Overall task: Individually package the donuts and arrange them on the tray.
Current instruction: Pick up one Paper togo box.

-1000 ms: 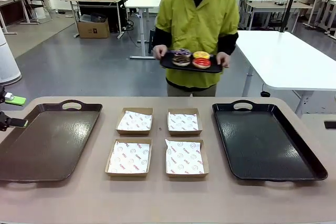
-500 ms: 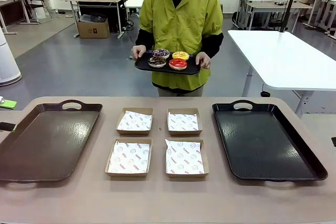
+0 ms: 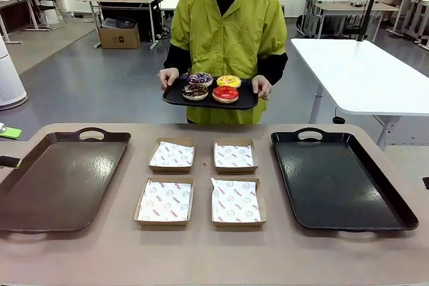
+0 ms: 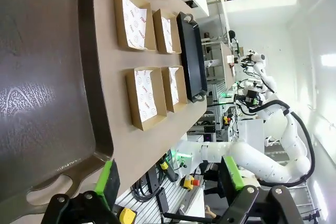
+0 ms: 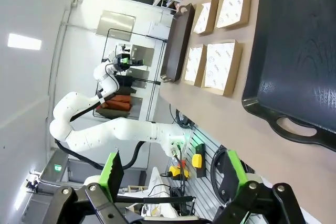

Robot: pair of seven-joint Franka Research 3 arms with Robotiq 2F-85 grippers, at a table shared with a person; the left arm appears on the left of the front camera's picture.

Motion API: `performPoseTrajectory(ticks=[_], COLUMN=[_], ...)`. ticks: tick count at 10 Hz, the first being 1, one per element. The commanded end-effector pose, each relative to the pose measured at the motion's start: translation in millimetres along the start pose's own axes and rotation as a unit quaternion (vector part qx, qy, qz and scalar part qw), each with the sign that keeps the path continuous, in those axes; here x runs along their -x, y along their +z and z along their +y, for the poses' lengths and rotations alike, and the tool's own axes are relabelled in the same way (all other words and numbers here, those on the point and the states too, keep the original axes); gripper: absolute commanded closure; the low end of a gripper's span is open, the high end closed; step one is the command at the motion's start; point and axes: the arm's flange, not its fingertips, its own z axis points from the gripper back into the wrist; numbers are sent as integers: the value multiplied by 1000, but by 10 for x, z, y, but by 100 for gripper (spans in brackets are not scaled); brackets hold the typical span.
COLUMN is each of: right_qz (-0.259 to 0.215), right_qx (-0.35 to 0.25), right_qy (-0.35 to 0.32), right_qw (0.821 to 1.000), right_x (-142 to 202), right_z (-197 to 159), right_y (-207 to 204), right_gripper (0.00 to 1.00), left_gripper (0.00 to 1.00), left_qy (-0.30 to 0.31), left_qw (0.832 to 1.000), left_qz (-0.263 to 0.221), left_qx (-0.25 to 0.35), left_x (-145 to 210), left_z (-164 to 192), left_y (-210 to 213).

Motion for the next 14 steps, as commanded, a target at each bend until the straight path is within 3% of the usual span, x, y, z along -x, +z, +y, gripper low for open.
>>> performPoseTrajectory(ticks=[1, 14], right_qz=[-4, -4], right_qx=[-8, -8], right_qy=[5, 5], right_qw=[1000, 1000], right_x=[-6, -6], right_z=[10, 10], right_y=[7, 7], right_gripper=[0, 0], left_gripper=[0, 0], left_qy=[-3, -3], left_qw=[1000, 1000], left_qz=[-3, -3], left_qx=[4, 4], left_x=[-11, -11], left_z=[-11, -11], left_y=[-7, -7])
